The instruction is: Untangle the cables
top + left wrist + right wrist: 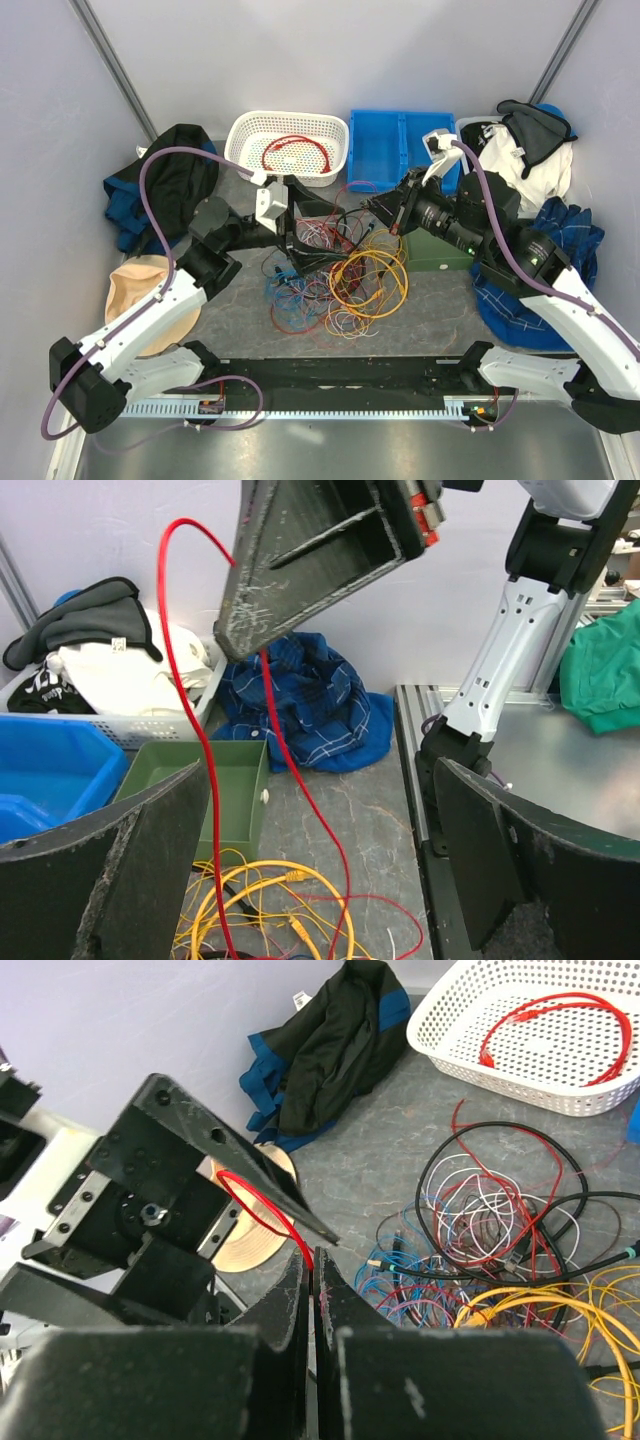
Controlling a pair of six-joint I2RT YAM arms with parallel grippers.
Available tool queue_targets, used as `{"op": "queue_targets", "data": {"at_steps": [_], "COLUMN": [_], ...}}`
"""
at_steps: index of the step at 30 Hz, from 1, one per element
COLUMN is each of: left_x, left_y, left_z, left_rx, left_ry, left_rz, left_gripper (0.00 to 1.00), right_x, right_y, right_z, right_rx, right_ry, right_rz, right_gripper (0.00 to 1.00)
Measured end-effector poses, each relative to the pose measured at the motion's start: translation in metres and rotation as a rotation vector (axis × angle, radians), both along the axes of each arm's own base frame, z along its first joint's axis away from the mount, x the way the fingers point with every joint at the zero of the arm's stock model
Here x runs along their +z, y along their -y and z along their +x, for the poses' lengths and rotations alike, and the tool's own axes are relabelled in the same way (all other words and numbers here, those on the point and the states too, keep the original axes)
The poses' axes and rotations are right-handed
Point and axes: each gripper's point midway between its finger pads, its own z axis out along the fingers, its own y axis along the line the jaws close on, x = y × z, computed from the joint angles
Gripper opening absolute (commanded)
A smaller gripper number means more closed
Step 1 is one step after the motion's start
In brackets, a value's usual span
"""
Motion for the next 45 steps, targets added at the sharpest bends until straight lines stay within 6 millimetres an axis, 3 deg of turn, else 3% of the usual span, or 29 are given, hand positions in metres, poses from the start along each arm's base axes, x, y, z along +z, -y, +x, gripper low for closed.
{"op": "queue_targets", "data": {"at_steps": [10, 14, 15, 21, 25, 30, 34, 39, 42, 43, 45], "left_x": [-0.024, -0.031, -0.032, -0.039, -0.037, -0.031, -0.032, -0.035, -0.035, -0.035, -0.034], "left_y": [0.019, 0.025, 0.026, 0.029, 0.025, 0.018, 0.015, 0.014, 0.013, 0.013, 0.012], "left_z": [0.017, 0.016, 0.015, 0.011, 0.007, 0.002, -0.001, 0.001, 0.002, 0.003, 0.003], "left_rx": [-0.036, -0.085, -0.100, -0.146, -0.139, -0.118, -0.109, -0.091, -0.077, -0.071, -0.060], "left_ry": [-0.059, -0.086, -0.089, -0.102, -0.107, -0.100, -0.101, -0.108, -0.111, -0.111, -0.109], "left_rz": [0.030, 0.035, 0.040, 0.063, 0.064, 0.053, 0.052, 0.053, 0.051, 0.049, 0.046], "left_gripper": [1.00, 0.64, 0.62, 0.73, 0.73, 0.68, 0.54, 0.52, 0.59, 0.68, 0.76], "right_x": [-0.014, -0.026, -0.028, -0.019, -0.007, -0.002, -0.001, -0.001, -0.001, -0.002, -0.002], "right_y": [-0.019, -0.029, -0.029, -0.025, -0.021, -0.019, -0.017, -0.015, -0.014, -0.013, -0.012], "right_z": [0.010, 0.019, 0.021, 0.027, 0.029, 0.031, 0.032, 0.034, 0.035, 0.036, 0.035], "right_rx": [0.034, 0.034, 0.032, 0.000, -0.021, -0.035, -0.044, -0.060, -0.067, -0.070, -0.071], "right_ry": [-0.036, -0.059, -0.061, -0.028, 0.001, 0.019, 0.024, 0.024, 0.026, 0.026, 0.026], "right_rz": [-0.026, -0.053, -0.058, -0.065, -0.056, -0.055, -0.058, -0.063, -0.066, -0.067, -0.070], "right_gripper": [0.00, 0.00, 0.00, 0.00, 0.00, 0.00, 0.00, 0.00, 0.00, 0.00, 0.00]}}
